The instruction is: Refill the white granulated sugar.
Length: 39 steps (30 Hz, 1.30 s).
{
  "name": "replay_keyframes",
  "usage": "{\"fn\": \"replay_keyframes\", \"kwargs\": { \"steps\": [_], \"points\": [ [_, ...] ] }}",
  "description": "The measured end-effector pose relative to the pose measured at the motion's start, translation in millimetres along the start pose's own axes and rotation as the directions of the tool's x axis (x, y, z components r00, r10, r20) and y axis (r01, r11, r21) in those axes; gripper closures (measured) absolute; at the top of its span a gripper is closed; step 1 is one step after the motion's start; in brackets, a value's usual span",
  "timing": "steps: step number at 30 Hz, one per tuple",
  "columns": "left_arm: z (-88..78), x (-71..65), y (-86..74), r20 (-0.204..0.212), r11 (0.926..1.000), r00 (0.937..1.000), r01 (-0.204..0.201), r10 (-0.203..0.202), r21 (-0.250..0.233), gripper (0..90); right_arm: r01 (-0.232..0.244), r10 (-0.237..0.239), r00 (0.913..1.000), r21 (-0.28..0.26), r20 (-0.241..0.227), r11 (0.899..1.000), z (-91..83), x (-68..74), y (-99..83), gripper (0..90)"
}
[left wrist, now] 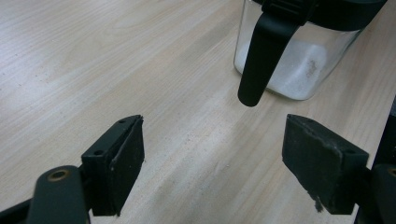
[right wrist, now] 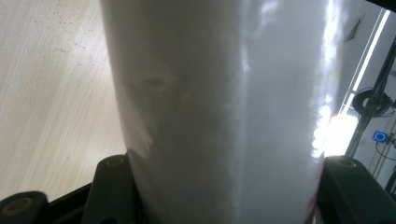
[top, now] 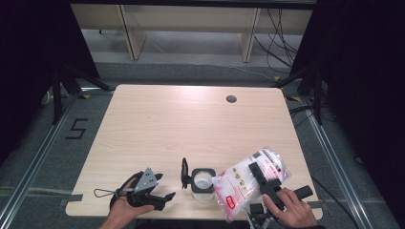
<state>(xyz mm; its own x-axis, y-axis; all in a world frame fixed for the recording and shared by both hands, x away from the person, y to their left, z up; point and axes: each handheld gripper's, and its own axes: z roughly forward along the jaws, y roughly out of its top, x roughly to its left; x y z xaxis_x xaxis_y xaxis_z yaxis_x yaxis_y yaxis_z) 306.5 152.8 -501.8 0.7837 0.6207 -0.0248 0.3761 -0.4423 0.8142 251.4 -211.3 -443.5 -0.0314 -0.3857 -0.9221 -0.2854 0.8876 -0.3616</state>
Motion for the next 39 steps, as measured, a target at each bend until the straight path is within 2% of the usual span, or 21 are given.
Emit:
{"fn": "replay_keyframes", "kwargs": {
  "steps": [17, 18, 21, 24, 26, 30, 31, 32, 33, 34, 35, 39],
  "points": [
    [-0.7, 0.7, 0.3, 0.005, 1.0, 1.0, -0.005, 0.005, 0.004, 20.5, 0.012, -0.012, 0.9999, 0.005, 0.003, 1.0, 0.0, -1.0, -0.4, 45.2],
    [-0.8, 0.7, 0.5, 0.005, 1.0, 1.0, -0.004, 0.004, 0.006, 20.6, -0.003, 0.003, 1.0, 0.015, 0.001, 1.0, -0.7, 0.1, -0.6, 45.2],
    [-0.1, 0.0, 0.3, 0.005, 1.0, 0.9999, 0.009, -0.009, 0.001, 20.5, 0.014, -0.014, 0.9998, -0.007, 0.014, 1.0, 0.7, -1.3, 0.3, 45.2],
    [-0.6, 0.6, 0.6, 0.005, 1.0, 1.0, 0.0, 0.0, 0.004, 20.5, 0.014, -0.014, 0.9998, -0.011, 0.012, 1.0, 1.0, -1.1, 0.5, 45.2],
    [-0.2, 0.2, 0.4, 0.006, 1.0, 1.0, 0.006, -0.006, -0.001, 20.6, 0.001, -0.001, 1.0, 0.0, 0.002, 1.0, 0.6, 0.6, 0.6, 45.2],
    [-0.7, 0.3, 0.6, 0.004, 1.0, 1.0, 0.008, -0.008, 0.004, 20.5, 0.009, -0.009, 1.0, -0.005, 0.003, 1.0, 1.2, 0.0, 0.2, 45.2],
    [-0.5, 0.3, 0.5, 0.005, 1.0, 1.0, 0.006, -0.006, 0.005, 20.5, -0.018, 0.018, 0.9998, -0.002, -0.004, 1.0, 1.2, 2.0, -0.4, 45.2],
    [-0.5, 0.3, 0.5, 0.005, 1.0, 1.0, 0.006, -0.006, 0.005, 20.5, -0.018, 0.018, 0.9998, -0.002, -0.004, 1.0, 1.2, 2.0, -0.4, 45.2],
    [0.0, 0.3, 0.2, 0.005, 1.0, 1.0, 0.006, -0.006, 0.0, 20.5, 0.007, -0.007, 1.0, 0.001, 0.002, 1.0, 0.5, 0.0, -0.5, 45.2],
    [0.0, 0.0, 0.2, 0.003, 1.0, 1.0, 0.009, -0.009, 0.002, 20.5, 0.007, -0.007, 1.0, 0.001, 0.002, 1.0, 0.5, 0.0, -0.5, 45.2],
    [-0.1, 1.2, -0.1, -0.01, 0.9999, 0.9999, -0.009, 0.009, 0.01, 20.6, 0.006, -0.006, 1.0, 0.002, 0.002, 1.0, 0.4, 0.0, -0.5, 45.3],
    [-1.2, 0.0, 0.7, -0.008, 0.9996, 0.9999, -0.014, 0.014, 0.025, 20.6, 0.005, -0.005, 1.0, 0.001, 0.002, 1.0, 0.0, -0.1, -0.7, 45.3]
  ]
}}
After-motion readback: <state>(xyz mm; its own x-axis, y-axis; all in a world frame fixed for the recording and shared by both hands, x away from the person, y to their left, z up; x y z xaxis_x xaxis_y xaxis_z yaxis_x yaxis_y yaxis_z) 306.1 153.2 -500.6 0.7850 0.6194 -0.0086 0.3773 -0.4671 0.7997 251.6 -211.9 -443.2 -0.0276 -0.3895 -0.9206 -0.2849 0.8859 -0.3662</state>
